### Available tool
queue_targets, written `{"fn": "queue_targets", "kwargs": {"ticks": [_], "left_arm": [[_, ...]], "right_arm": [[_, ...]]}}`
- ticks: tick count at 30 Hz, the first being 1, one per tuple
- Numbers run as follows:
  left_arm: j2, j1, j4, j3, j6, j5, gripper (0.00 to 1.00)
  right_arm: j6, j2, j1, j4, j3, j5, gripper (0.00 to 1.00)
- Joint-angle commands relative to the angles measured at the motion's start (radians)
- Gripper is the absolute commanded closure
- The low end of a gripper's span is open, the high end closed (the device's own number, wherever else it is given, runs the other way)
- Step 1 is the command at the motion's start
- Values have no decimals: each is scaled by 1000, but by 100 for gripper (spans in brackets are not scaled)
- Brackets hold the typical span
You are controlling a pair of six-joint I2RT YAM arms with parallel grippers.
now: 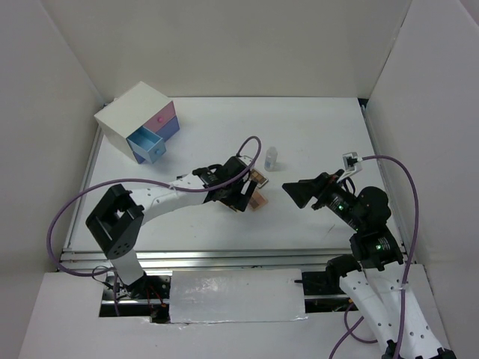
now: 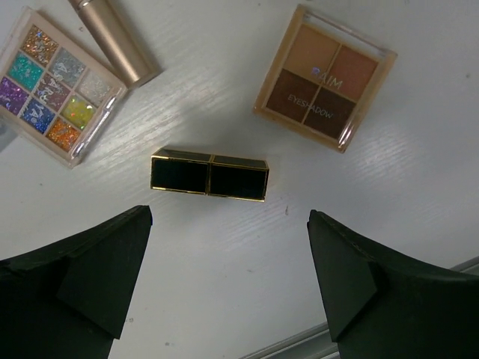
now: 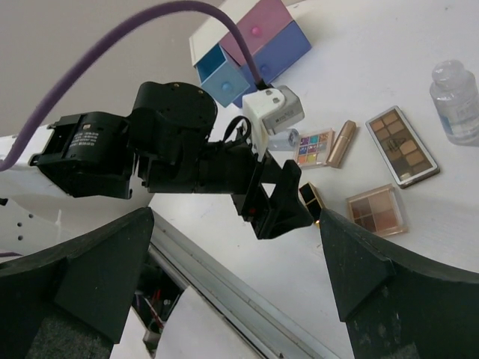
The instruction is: Organize the makeup
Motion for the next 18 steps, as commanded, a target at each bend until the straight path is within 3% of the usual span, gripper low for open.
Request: {"fn": "queue_targets", "kwargs": {"ticks": [1, 3, 4, 6, 10, 18], "left_arm": [[-19, 3, 34, 6, -88, -64, 1], [-28, 3, 28, -1, -199, -159, 1], [-28, 2, 20, -1, -339, -187, 1], [-22, -3, 41, -9, -397, -201, 1], [31, -3, -72, 61, -552, -317, 1], [117, 0, -51, 104, -414, -271, 1]], "right_arm": [[-21, 3, -2, -9, 10, -15, 0], [-23, 4, -5, -8, 7, -7, 0], [-21, 4, -5, -5, 5, -4, 0], [-16, 12, -5, 4, 2, -7, 0], [-10, 23, -5, 1, 14, -41, 0], [-23, 4, -5, -25, 19, -30, 0]]}}
